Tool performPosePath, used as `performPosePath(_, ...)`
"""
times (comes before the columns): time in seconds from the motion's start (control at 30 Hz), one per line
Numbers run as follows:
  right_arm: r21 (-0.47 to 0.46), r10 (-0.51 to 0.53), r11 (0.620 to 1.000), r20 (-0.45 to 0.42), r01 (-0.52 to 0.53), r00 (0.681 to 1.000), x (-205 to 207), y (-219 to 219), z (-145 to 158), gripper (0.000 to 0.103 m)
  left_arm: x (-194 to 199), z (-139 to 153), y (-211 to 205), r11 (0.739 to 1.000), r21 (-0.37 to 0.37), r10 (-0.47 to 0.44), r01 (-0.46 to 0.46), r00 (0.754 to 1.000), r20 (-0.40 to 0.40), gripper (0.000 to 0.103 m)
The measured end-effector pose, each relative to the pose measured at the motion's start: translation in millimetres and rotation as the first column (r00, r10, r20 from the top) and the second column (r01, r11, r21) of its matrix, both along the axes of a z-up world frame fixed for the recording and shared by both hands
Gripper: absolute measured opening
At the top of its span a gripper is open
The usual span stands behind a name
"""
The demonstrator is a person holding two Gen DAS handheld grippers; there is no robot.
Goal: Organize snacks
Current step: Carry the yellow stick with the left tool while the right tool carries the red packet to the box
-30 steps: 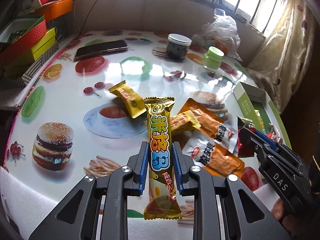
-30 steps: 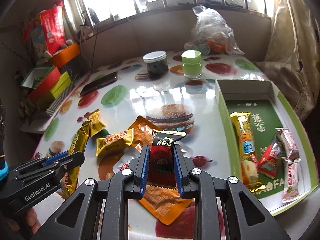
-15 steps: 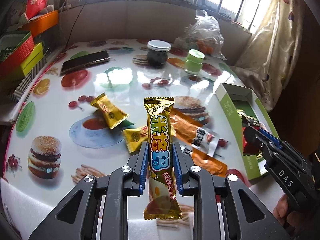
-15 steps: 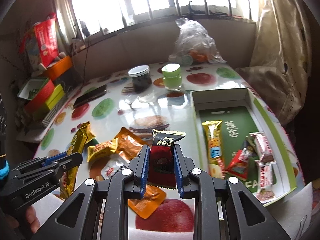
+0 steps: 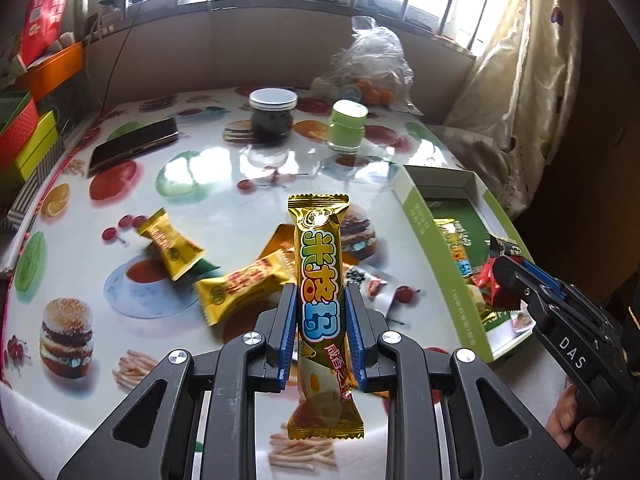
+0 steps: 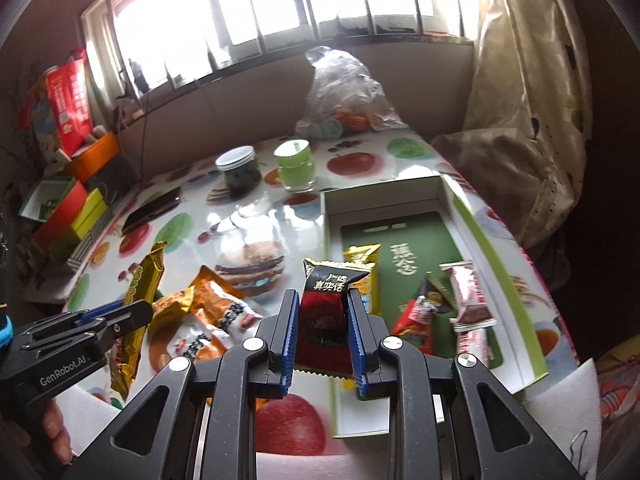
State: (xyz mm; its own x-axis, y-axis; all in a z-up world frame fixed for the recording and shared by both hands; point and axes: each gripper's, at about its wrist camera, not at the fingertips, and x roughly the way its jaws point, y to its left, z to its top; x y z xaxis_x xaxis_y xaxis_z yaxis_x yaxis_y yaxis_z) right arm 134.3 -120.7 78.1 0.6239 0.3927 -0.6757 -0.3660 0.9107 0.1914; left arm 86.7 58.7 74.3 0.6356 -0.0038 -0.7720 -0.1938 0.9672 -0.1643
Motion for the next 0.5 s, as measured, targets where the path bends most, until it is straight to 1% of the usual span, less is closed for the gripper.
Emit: performPosePath(0.5,-0.007,-0.088,0.996,-0.016,0.088,0.996,12,-38,-5,0.022,28,4,-31,0.997,-0.012,-0.081,0.081,0.997,0.008,0.024)
